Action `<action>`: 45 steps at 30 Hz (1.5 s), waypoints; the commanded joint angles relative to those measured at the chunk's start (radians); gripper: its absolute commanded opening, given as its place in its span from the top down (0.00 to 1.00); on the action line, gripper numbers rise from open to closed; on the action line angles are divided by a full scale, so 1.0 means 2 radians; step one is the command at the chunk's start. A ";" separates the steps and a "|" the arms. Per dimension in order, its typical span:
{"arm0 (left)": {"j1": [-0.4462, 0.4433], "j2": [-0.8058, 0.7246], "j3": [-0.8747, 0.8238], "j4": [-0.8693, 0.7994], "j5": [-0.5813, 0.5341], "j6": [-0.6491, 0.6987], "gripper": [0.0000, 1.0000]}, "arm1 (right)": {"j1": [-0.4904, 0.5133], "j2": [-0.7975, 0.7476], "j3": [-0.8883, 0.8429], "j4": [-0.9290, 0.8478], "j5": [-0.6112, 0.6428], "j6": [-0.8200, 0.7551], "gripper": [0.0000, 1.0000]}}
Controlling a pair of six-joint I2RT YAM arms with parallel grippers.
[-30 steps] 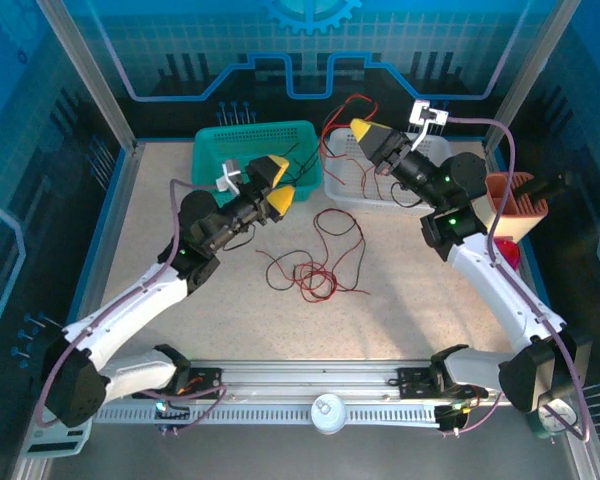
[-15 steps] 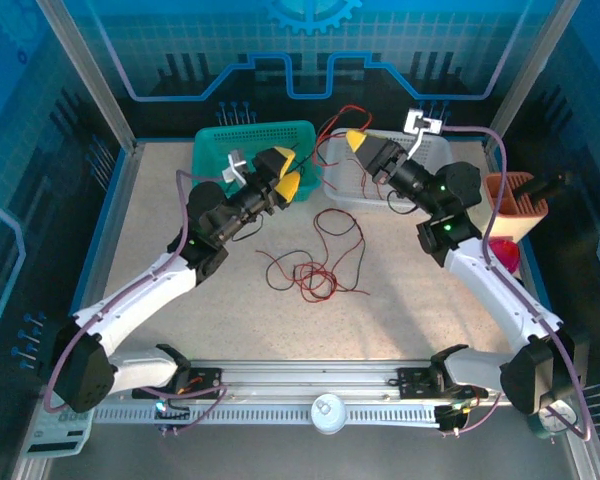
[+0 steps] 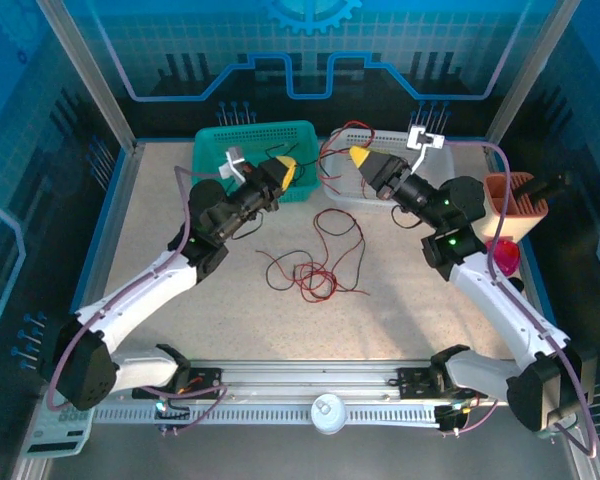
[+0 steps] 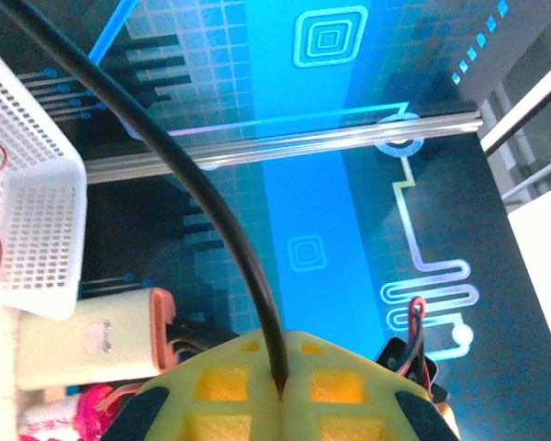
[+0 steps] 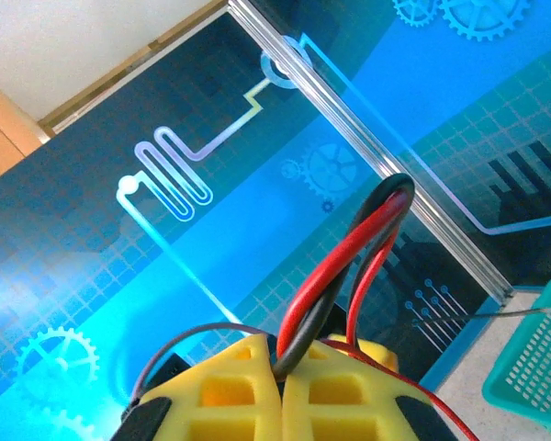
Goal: Untangle the cables
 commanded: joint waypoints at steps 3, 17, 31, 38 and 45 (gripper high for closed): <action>0.017 -0.038 0.055 -0.053 -0.002 0.128 1.00 | 0.003 -0.012 -0.019 -0.070 0.002 -0.050 1.00; 0.022 0.012 0.197 -0.172 0.097 0.314 1.00 | 0.012 0.007 -0.014 -0.238 0.006 -0.158 0.59; 0.029 0.032 0.263 -0.280 0.114 0.432 1.00 | -0.003 -0.041 0.001 -0.355 0.044 -0.229 0.37; 0.029 0.033 0.270 -0.322 0.110 0.474 1.00 | 0.011 -0.064 0.024 -0.368 0.048 -0.223 0.28; 0.029 0.034 0.277 -0.356 0.123 0.503 1.00 | 0.025 -0.037 0.089 -0.382 0.047 -0.261 0.20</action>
